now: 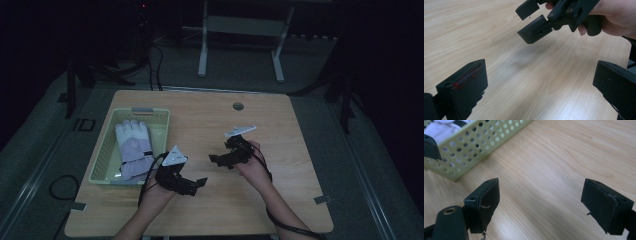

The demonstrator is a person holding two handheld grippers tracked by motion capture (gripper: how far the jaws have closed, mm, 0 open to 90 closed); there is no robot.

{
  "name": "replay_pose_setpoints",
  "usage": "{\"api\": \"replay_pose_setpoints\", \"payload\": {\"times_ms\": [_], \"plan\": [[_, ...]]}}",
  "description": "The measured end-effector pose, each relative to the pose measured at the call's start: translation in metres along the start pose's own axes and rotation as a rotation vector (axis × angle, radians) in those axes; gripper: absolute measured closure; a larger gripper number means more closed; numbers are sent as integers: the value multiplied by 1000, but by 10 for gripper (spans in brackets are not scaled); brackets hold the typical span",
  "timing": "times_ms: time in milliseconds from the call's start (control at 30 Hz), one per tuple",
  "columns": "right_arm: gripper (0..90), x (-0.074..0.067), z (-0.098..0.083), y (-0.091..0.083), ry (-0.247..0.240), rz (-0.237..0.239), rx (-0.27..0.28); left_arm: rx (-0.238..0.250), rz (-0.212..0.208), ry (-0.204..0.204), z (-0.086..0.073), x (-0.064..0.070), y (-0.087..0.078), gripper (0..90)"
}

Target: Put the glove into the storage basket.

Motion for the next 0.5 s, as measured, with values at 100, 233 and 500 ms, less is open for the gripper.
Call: {"api": "replay_pose_setpoints", "payload": {"times_ms": [100, 233, 500], "plan": [[151, 3, -5, -3, -1, -3, 4, -6, -13, 6, -3, 5, 3, 0], [151, 10, -17, -9, 1, -15, 14, -34, -30, 22, -11, 14, 11, 0], [152, 18, -42, -19, -43, -38, 14, -57, -60, 29, -27, 26, 27, 0]]}}
Point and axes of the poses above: each handheld gripper's, and its own axes: y roughly forward along the jaws, z roughly out of its top, x roughly to its right, the point moved 5 cm from there along y, roughly forward along the jaws, and after that the axes turned 14 degrees about x, right-handed, at the moved point
